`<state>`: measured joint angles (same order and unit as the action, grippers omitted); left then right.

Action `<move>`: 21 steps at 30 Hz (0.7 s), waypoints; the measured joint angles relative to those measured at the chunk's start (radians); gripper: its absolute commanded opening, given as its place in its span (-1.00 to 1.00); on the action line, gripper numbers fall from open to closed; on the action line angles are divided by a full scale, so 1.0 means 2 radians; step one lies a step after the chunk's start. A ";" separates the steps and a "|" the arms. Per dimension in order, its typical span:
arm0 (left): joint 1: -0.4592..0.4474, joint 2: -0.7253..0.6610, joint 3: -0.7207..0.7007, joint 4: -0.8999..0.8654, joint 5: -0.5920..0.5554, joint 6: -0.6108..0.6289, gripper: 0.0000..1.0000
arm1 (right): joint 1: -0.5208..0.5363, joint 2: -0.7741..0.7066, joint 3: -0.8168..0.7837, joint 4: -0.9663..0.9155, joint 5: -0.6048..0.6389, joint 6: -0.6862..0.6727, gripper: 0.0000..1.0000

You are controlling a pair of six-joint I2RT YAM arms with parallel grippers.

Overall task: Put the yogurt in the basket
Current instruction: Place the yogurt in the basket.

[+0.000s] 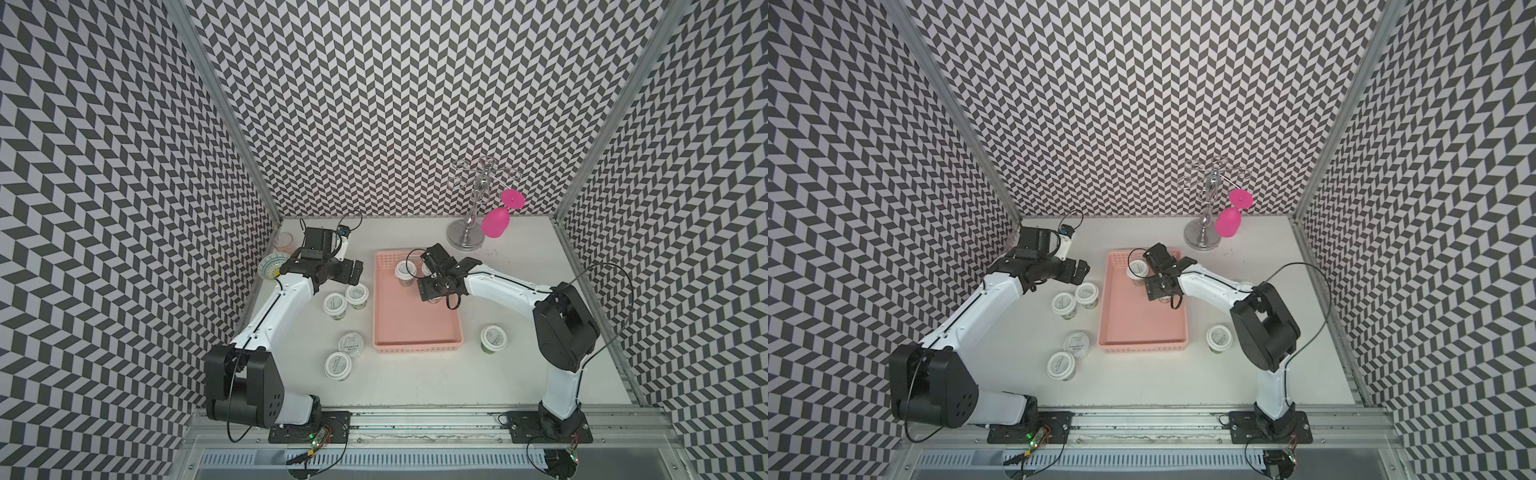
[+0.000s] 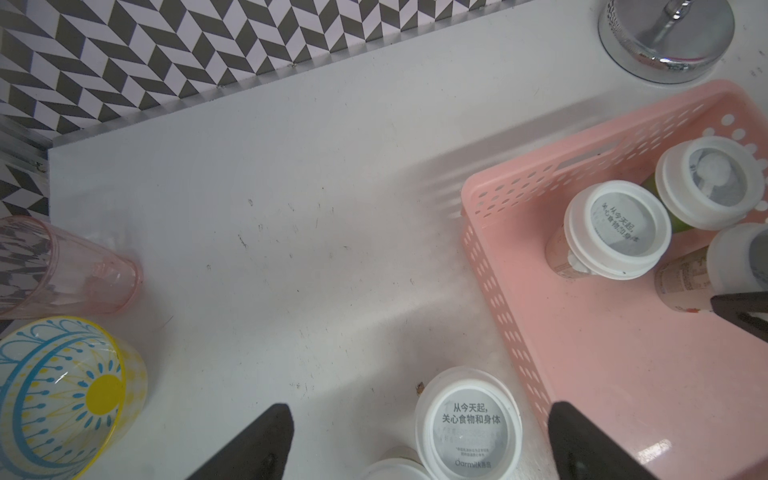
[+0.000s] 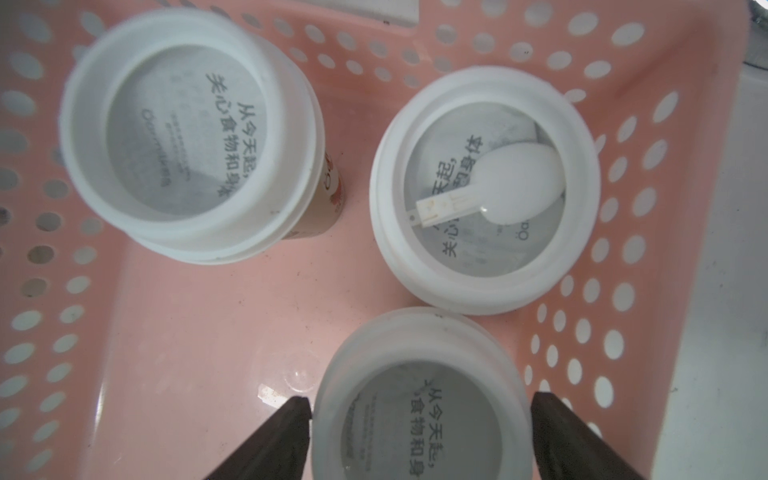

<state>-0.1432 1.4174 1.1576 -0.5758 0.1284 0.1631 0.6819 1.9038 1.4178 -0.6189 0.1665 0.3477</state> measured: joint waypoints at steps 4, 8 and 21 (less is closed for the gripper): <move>0.000 0.000 0.000 0.000 0.000 0.000 1.00 | 0.000 0.000 0.000 0.000 0.000 0.000 0.78; 0.000 0.000 0.000 0.000 0.000 0.000 0.99 | 0.000 -0.008 0.000 -0.003 0.001 0.000 0.80; 0.000 0.000 -0.006 -0.001 0.027 0.002 1.00 | 0.000 -0.066 0.000 -0.024 0.027 -0.006 0.90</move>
<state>-0.1432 1.4174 1.1446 -0.5770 0.1825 0.1661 0.6819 1.7710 1.4181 -0.6670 0.2214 0.3351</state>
